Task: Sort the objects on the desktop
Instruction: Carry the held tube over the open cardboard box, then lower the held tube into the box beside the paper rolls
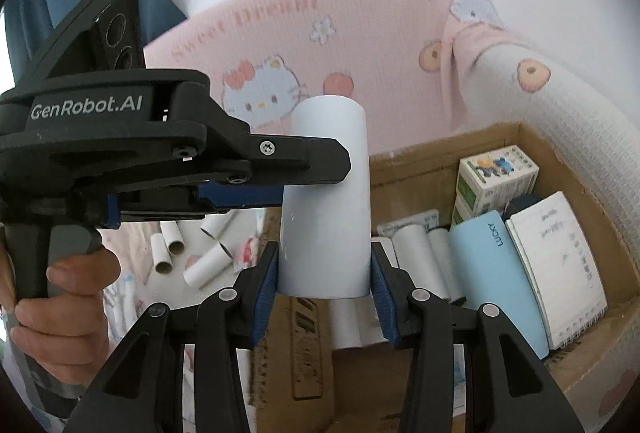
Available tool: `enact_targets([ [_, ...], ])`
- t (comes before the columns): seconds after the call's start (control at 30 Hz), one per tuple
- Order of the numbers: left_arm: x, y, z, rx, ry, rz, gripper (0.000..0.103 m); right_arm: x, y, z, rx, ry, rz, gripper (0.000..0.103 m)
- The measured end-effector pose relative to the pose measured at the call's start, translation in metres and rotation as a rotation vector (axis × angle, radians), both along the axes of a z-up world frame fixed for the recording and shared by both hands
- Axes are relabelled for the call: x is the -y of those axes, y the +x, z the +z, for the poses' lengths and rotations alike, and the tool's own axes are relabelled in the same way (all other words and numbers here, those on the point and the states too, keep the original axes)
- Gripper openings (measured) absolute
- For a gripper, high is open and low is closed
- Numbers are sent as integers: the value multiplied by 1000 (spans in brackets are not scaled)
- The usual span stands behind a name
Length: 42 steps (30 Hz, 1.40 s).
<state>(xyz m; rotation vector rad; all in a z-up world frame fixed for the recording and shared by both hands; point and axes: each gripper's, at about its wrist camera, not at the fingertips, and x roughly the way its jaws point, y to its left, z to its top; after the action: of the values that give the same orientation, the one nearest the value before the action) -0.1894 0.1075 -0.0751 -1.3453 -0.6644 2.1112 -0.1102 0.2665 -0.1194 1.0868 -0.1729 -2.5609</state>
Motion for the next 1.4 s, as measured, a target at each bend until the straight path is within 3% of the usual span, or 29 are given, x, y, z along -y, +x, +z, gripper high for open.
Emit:
enact_targets([
  [0.33,-7,-20,-22,78,-46,-9,46,-1,-36,-21,128,80,90,42],
  [0.63,-13,-28,-26,83,-129,-14,46,-2,-52,-29,217,13,121,43],
  [0.8,-14,-32,-41,157,-137,-15,46,-5,-59,-23,197,12,95,43],
  [1.1,-12,-37,-58,186,-169,0,45,-2,-72,-33,232,29,151,38],
  [1.27,-23,-38,-56,160,-256,-36,45,-3,-75,-40,244,26,168,38],
  [1.4,-38,-46,-60,199,-348,-67,45,-2,-81,-46,279,54,188,38],
])
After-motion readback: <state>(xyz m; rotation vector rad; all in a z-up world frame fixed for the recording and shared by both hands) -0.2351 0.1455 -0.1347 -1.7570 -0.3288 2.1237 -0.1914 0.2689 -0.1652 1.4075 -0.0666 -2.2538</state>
